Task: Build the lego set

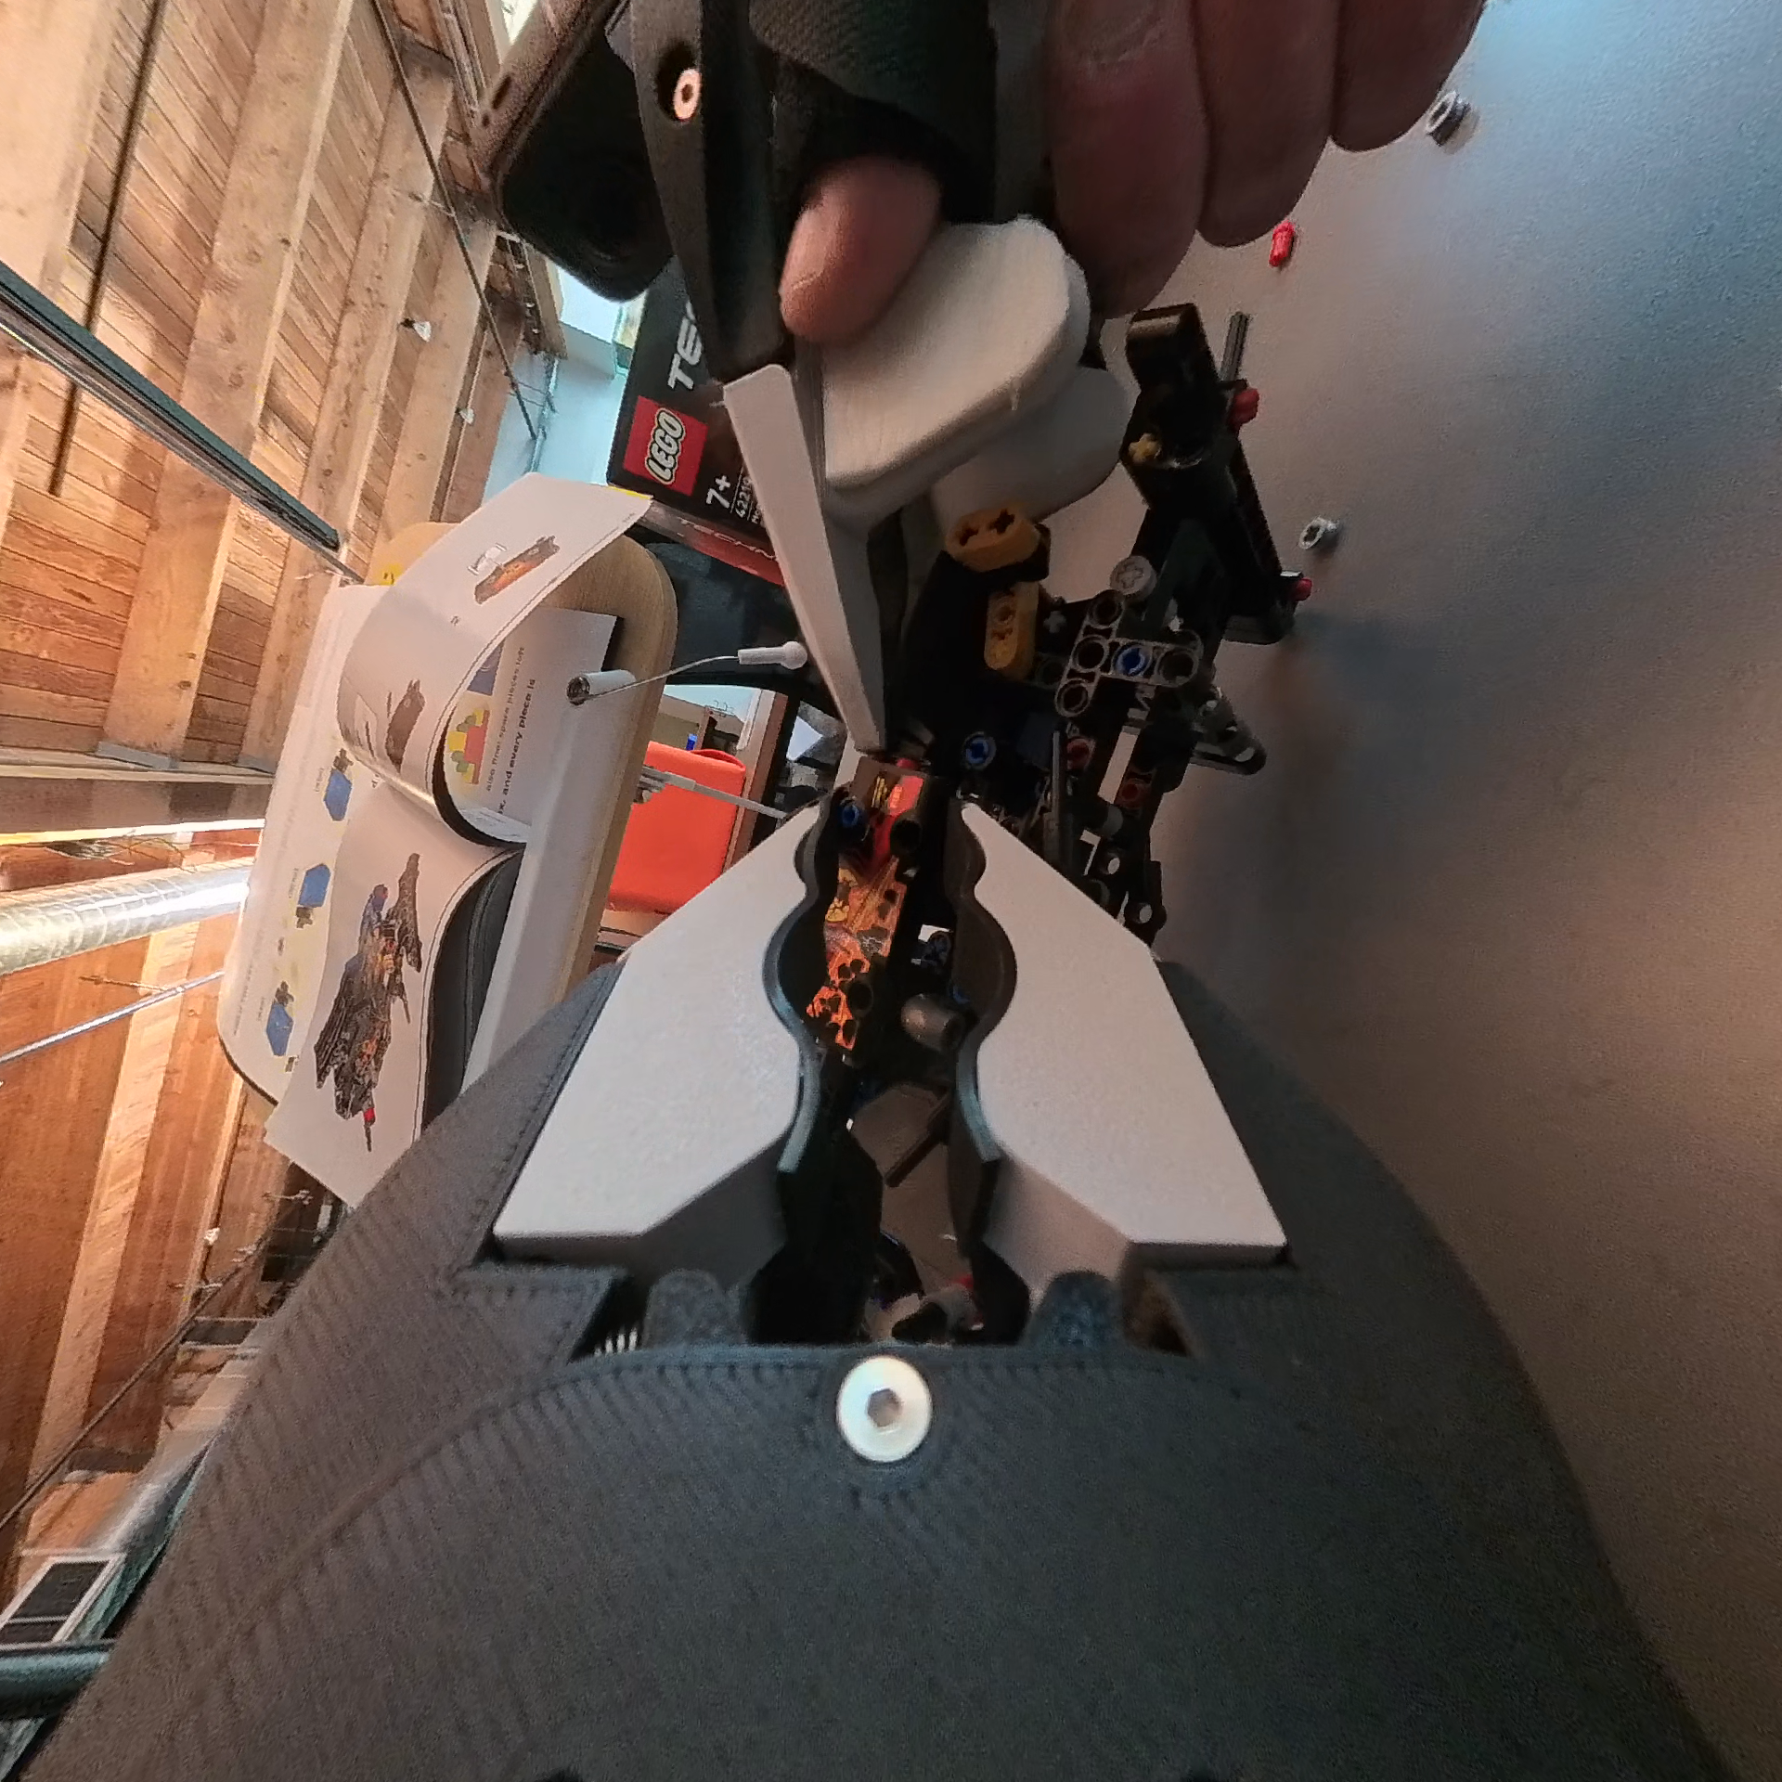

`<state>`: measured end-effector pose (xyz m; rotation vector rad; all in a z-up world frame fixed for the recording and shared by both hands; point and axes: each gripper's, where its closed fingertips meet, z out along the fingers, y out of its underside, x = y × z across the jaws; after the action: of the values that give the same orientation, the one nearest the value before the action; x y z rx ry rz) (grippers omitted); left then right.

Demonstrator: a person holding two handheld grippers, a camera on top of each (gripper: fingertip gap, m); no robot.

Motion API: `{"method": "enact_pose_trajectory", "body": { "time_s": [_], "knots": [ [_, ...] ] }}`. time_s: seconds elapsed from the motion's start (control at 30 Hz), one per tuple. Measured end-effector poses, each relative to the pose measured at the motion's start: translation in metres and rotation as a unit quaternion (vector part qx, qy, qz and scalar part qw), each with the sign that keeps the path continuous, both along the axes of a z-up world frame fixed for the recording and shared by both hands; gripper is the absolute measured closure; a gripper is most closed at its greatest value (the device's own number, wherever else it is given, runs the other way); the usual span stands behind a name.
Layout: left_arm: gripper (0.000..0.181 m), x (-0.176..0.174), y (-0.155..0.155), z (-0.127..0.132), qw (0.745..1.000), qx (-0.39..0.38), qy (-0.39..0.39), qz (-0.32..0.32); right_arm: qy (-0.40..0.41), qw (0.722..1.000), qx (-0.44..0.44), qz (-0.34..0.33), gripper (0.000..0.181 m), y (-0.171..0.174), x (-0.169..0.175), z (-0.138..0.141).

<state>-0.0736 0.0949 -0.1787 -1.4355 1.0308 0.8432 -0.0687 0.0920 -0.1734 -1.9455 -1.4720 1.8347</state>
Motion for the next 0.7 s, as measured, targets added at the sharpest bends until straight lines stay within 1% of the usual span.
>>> {"method": "enact_pose_trajectory", "body": {
  "time_s": [0.2,0.3,0.4,0.57,0.7],
  "knots": [
    [0.161,0.004,-0.001,-0.001,1.0,0.003,0.007,-0.004,-0.006,1.0,-0.001,0.018,0.174,-0.001,0.004,0.0],
    [0.161,0.005,-0.001,-0.001,1.0,0.003,0.008,-0.005,-0.012,0.999,0.024,0.036,0.175,-0.001,0.006,-0.001],
    [0.16,0.006,-0.002,-0.001,1.0,0.003,0.009,-0.008,-0.018,0.996,0.058,0.059,0.17,-0.004,0.008,0.0],
    [0.161,0.009,-0.003,-0.001,1.0,0.004,0.013,-0.014,-0.03,0.99,0.106,0.089,0.176,-0.002,0.013,-0.001],
    [0.161,0.01,-0.003,-0.001,1.0,0.005,0.016,-0.014,-0.042,0.985,0.13,0.103,0.176,-0.002,0.013,-0.002]
  ]
}}
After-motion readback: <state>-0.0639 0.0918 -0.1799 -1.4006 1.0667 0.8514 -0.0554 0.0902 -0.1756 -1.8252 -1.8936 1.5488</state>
